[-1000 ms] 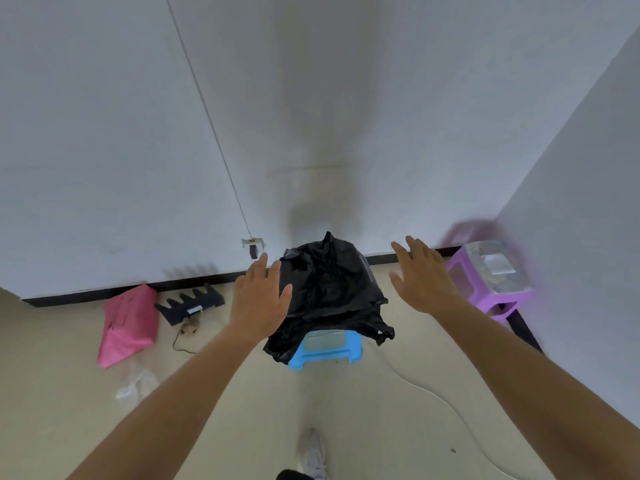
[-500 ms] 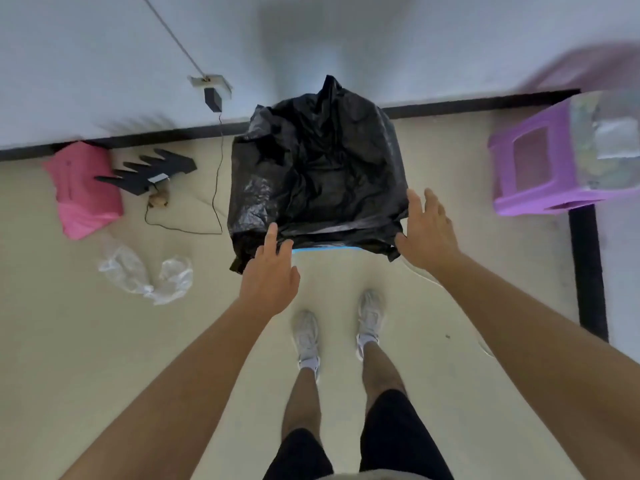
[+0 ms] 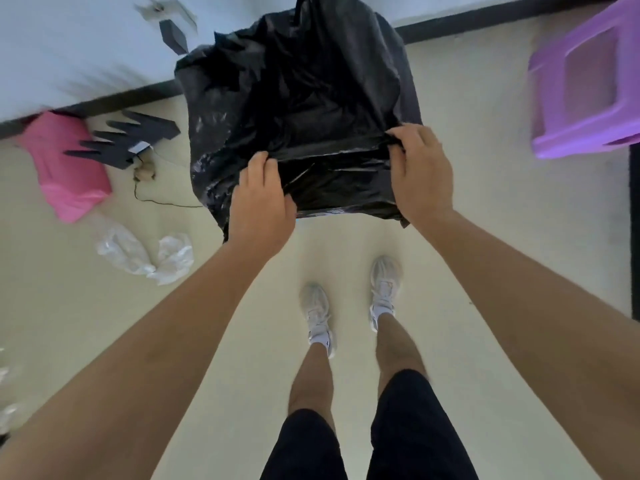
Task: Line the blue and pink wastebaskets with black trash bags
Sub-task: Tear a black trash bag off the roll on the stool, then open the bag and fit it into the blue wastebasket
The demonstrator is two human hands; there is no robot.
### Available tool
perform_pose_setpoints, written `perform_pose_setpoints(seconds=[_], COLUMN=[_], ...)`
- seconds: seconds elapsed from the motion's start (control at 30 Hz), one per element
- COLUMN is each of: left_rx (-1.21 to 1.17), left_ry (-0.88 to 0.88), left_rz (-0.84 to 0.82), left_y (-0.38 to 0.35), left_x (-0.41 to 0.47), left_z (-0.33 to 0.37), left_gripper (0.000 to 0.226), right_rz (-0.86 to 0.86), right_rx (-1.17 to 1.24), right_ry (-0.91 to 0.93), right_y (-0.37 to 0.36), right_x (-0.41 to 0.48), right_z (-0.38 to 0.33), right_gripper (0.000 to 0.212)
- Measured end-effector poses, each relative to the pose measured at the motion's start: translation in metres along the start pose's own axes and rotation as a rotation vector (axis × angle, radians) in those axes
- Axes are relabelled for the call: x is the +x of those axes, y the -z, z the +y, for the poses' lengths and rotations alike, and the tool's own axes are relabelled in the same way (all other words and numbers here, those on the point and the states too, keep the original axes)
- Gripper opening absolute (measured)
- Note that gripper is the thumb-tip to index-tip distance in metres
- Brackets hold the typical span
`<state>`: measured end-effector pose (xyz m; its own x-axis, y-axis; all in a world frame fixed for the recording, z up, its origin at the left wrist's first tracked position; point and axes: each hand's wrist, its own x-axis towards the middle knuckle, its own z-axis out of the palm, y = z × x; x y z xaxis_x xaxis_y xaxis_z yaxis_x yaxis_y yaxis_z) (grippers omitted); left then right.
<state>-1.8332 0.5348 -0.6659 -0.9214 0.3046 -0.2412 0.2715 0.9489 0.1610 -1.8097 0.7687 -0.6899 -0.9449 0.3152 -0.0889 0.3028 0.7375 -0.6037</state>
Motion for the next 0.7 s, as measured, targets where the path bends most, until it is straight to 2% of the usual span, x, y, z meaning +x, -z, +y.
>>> perform_pose_setpoints(seconds=[0.13,0.33,0.43,0.57,0.7], left_rx=[0.029,0.012,0.057,0.158,0.274], left_ry=[-0.107,-0.343,-0.555,-0.813,-1.084], left_rz=[0.204,0.334,0.326,0.271,0.302], left_y=[0.091,0.205,0.236,0.261,0.276], left_x=[0.001,-0.035,-0.068,-0.117,-0.179], left_z=[0.004,0.048,0.083,0.145,0.225], left_gripper=[0.041,0.018,0.024,0.033,0.045], right_rz=[0.098,0.357,0.485,0.509,0.576], right_rx=[0.047,-0.134,-0.221,-0.353,-0.446], right_ry=[0.05,0.024,-0.102,-0.298,-0.534], right_y=[0.071,0.2,0.25,0.294,0.333], right_x=[0.002,-0.06,-0.144,-0.276,-0.403], right_z=[-0.056,-0.111,-0.109,-0.089,-0.058], right_gripper=[0.031,0.034,0.028,0.017,0.02])
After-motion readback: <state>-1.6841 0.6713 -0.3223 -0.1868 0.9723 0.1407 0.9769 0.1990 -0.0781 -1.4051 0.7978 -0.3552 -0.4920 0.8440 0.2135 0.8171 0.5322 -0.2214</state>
